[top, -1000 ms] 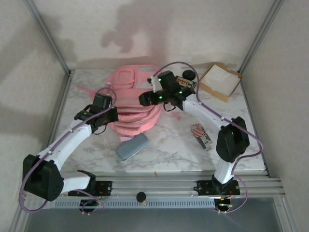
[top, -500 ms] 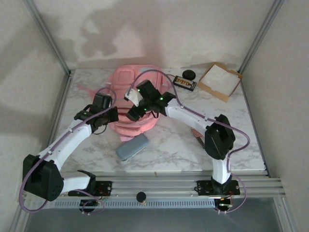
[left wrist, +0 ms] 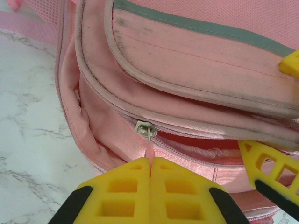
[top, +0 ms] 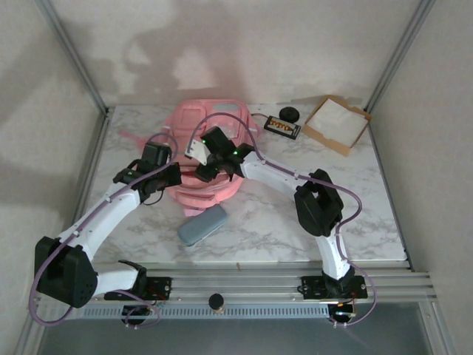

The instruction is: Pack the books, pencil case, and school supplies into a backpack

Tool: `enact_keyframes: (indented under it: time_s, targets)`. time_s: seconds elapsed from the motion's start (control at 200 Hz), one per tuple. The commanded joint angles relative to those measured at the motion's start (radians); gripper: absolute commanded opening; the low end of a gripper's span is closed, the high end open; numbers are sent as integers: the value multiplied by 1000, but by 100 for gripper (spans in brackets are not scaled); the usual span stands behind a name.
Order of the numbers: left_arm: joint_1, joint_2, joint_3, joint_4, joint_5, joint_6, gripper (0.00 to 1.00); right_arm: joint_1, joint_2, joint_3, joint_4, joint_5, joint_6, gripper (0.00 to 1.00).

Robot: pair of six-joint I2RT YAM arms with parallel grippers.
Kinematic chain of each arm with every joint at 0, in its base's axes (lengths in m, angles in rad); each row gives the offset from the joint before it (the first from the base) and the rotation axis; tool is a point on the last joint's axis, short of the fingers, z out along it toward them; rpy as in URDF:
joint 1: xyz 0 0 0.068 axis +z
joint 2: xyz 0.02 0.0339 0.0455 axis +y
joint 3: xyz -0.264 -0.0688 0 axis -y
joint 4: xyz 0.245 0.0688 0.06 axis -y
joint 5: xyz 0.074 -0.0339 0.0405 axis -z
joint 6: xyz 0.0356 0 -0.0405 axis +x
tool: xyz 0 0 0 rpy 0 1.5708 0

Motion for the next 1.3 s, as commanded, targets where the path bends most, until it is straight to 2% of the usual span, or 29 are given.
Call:
enact_keyframes:
  time_s: [0.0, 0.06, 0.15, 0.225, 0.37, 0.536, 0.751, 1.031, 1.156, 1.206, 1.262, 1.297]
  targets:
    - [1, -34, 44, 45, 1, 20, 0, 0, 16, 35, 48, 91, -58, 56]
    - [5, -31, 41, 35, -19, 16, 0, 0, 12, 46, 64, 113, -79, 50]
    - [11, -27, 38, 23, -37, 11, 0, 0, -17, 34, 126, 133, -126, 33]
    - [19, -25, 38, 8, -74, 2, 0, -2, -42, 21, 170, 148, -165, 22]
    - [56, -19, 44, -7, -112, -11, 0, -13, -87, 33, 222, 93, -201, 0]
    - [133, 27, 56, -24, -164, -28, 0, -41, -138, 40, 230, -34, -235, 0]
    - [265, 163, 45, 104, -150, -71, 0, -74, -198, 27, 255, -127, -268, 0]
    - [284, 337, 126, 248, -245, -79, 0, -119, -237, 17, 254, -218, -271, 0]
    - [274, 322, 118, 311, -169, -76, 0, -140, -233, 18, 268, -250, -249, 0]
    - [264, 267, 85, 341, -160, -64, 10, -144, -221, 33, 250, -262, -246, 0]
    - [260, 200, 61, 342, -143, -52, 31, -145, -209, 50, 229, -271, -244, 0]
    - [259, 150, 43, 338, -134, -41, 36, -146, -204, 53, 227, -280, -241, 0]
